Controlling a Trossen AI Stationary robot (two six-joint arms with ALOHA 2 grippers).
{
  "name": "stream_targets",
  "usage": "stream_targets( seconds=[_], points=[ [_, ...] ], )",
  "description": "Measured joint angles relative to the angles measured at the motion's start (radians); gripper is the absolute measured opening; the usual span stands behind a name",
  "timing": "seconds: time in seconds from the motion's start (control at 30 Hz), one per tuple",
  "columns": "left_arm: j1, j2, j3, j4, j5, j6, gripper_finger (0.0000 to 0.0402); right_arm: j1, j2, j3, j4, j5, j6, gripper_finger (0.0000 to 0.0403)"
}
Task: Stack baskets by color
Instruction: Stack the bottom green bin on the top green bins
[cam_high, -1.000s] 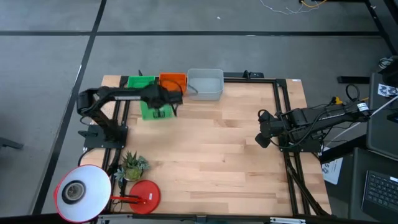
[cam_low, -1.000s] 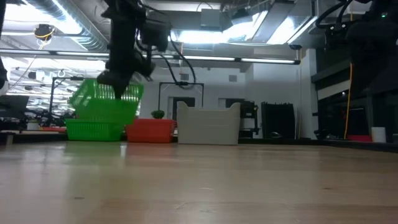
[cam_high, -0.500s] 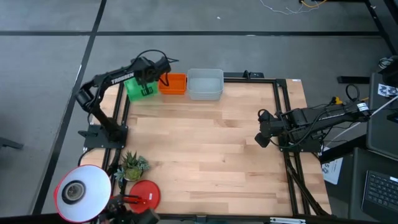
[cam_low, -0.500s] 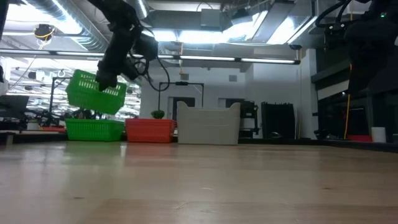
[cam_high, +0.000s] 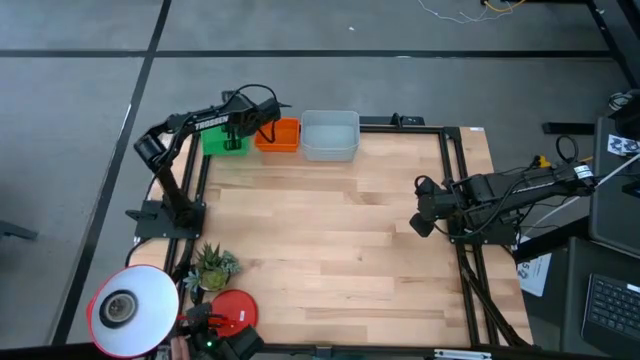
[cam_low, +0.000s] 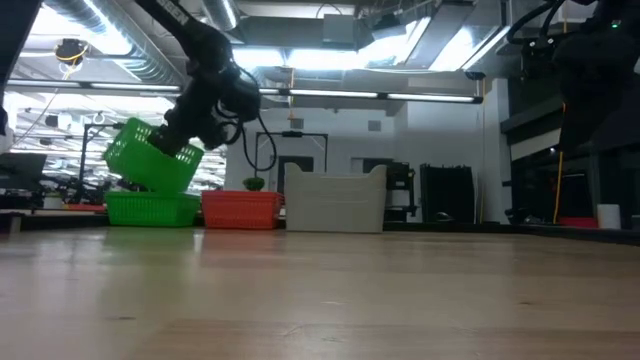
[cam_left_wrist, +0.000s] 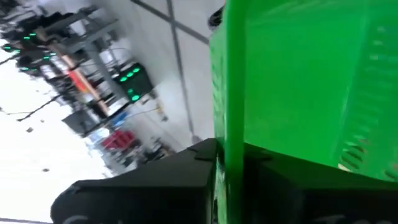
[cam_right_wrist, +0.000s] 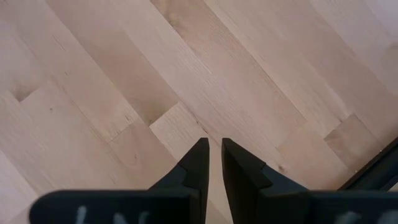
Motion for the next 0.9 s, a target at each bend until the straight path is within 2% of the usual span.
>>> stream_targets(
  seconds=[0.4,0.53,0.63,0.8,0.9],
  points=[
    [-0.019,0.019,0.0,0.009,-0.045,0.006,0.0099,0.0,0.0,0.0,0.0,0.0,-0.009,0.0044],
    [-0.054,0.018,0.0,0.01,-0.146,-0.02,0.0107,0.0,0.0,0.0,0.0,0.001,-0.009,0.0044],
    [-0.085,0.018,0.001,0.01,-0.164,-0.055,0.0106,0.0,0.0,0.0,0.0,0.009,-0.01,0.0044],
    [-0.097,0.018,0.001,0.026,-0.244,-0.241,0.0106,0.0,0.0,0.0,0.0,0.009,-0.01,0.0044],
    [-0.08,0.02,0.001,0.043,-0.224,-0.353,0.0105,0.0,0.0,0.0,0.0,0.009,-0.01,0.0044]
  ],
)
